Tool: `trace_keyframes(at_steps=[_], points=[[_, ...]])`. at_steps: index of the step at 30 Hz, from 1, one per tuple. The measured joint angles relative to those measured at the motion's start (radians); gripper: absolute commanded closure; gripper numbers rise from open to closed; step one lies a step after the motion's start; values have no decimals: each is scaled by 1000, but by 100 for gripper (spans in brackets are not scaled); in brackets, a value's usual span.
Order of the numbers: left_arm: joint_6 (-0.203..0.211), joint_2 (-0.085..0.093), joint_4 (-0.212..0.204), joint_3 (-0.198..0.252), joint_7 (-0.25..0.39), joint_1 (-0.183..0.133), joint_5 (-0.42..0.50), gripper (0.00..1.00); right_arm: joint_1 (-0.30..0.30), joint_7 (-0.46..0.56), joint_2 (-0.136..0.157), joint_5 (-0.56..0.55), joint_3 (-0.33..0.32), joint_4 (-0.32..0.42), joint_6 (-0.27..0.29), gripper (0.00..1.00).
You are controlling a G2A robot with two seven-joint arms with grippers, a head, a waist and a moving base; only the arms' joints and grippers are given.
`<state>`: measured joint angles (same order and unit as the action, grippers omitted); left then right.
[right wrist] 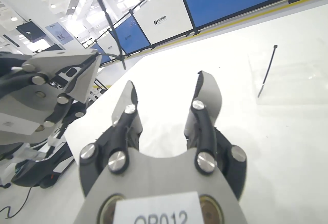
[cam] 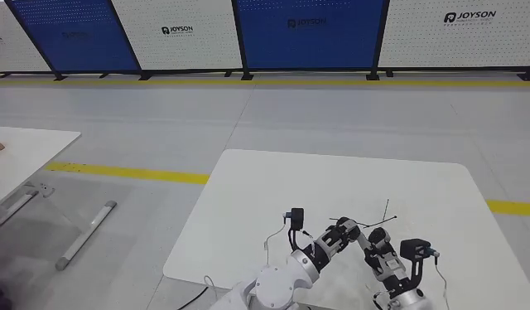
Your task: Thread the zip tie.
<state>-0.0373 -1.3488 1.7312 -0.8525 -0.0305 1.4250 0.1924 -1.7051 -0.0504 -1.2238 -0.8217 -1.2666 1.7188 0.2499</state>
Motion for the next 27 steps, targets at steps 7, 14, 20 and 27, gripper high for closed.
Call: trace_keyframes(at_steps=[7,14,20,27], points=[[-10,-2,-7,11,-8,0,-25,100,-5,27,3,30,-15,8,37,66],[-14,-4,-9,14,-9,1,-35,100,-8,32,4,32,-18,18,44,69],[-19,-5,-8,18,-7,2,-47,100,-11,24,4,33,-18,25,44,73],[-24,-6,-10,24,-6,2,-60,100,-12,21,3,28,-17,30,39,78]])
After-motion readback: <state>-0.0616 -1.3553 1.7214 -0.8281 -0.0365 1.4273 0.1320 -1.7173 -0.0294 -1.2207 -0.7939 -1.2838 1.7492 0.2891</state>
